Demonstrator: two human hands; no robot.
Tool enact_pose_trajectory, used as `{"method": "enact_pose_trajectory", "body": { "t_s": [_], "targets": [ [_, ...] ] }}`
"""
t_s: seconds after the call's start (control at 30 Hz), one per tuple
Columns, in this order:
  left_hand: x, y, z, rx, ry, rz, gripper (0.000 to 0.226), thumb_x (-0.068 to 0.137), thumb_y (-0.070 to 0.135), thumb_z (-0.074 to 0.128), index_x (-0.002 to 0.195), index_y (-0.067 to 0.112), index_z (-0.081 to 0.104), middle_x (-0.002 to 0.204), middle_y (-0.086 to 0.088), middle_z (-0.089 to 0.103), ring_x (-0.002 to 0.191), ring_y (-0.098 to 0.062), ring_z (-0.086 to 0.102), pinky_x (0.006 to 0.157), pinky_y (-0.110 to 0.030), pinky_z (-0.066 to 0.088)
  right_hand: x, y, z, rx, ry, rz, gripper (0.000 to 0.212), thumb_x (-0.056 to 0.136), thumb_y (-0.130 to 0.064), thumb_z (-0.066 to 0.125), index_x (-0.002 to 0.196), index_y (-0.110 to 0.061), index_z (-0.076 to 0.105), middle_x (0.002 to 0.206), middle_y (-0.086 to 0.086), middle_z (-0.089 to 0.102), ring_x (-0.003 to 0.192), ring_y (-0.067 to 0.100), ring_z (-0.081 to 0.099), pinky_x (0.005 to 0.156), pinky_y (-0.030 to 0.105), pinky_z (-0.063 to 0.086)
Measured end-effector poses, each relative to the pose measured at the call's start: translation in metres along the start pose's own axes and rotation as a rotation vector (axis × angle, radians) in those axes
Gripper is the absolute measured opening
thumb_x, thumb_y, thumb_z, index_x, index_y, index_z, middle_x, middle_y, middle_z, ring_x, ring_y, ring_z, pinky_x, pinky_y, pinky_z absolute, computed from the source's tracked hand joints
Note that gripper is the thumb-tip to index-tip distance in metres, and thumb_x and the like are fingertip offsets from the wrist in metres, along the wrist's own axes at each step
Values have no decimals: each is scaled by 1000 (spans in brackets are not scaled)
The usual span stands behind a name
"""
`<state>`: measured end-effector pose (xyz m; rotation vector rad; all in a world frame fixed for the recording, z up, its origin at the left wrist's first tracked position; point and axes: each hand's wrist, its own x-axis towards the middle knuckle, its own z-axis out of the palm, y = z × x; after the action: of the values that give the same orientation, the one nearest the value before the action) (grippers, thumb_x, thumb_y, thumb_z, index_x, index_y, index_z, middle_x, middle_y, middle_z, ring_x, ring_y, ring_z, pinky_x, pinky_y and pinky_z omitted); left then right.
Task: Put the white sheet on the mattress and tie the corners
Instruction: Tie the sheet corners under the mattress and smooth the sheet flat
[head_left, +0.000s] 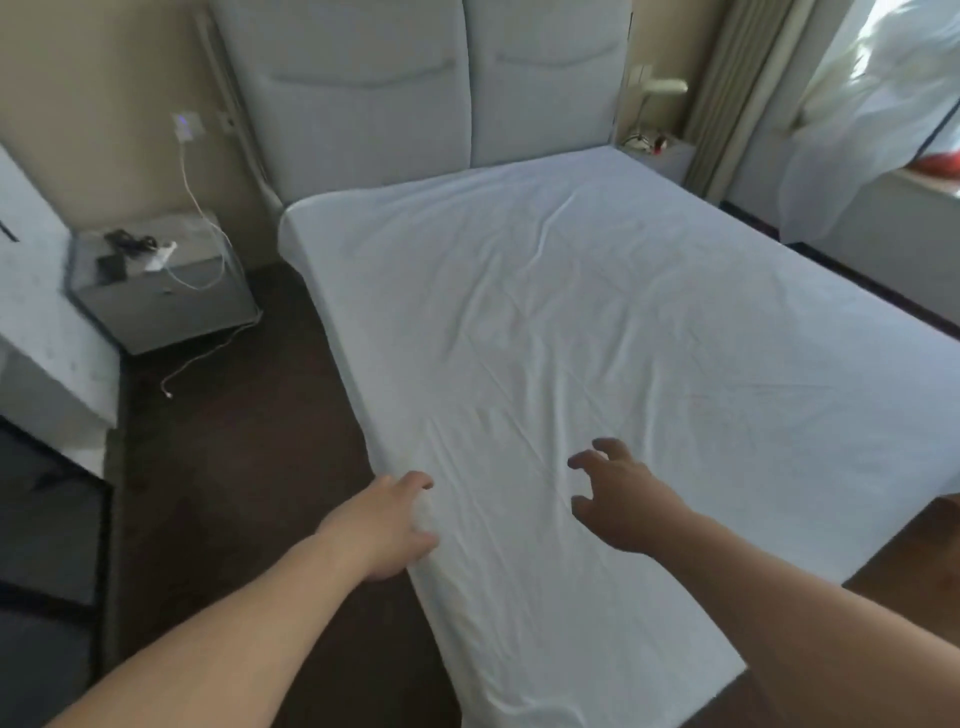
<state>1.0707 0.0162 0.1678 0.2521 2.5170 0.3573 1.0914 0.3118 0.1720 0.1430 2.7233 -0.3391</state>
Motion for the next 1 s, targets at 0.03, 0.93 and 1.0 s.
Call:
{"method": "enact_pose_trajectory", "body": {
  "t_s": [0.03,0.93,1.0],
  "targets": [
    [-8,-2,-26,-10,51,4,73,93,55,61,155,39,28,150,0,39,114,-19,60,98,-39,53,3,-15,-24,5,43,-28,58,95,-39,58,150,-35,41,165,-2,17,139,30,45,107,44,46],
    [220,-116,-502,311,345,117,75,91,56,61,156,34,29,154,2,30,137,-24,38,103,-47,49,357,-278,-298,250,229,-83,82,93,-36,61,160,-32,14,160,4,23,111,26,62,95,41,51],
    [244,-149,-531,317,341,85,75,89,56,60,155,35,30,154,2,30,137,-26,39,104,-49,48,394,-313,-308,276,238,-99,84,94,-35,61,161,-32,10,159,5,25,110,26,61,93,40,51]
  ]
}}
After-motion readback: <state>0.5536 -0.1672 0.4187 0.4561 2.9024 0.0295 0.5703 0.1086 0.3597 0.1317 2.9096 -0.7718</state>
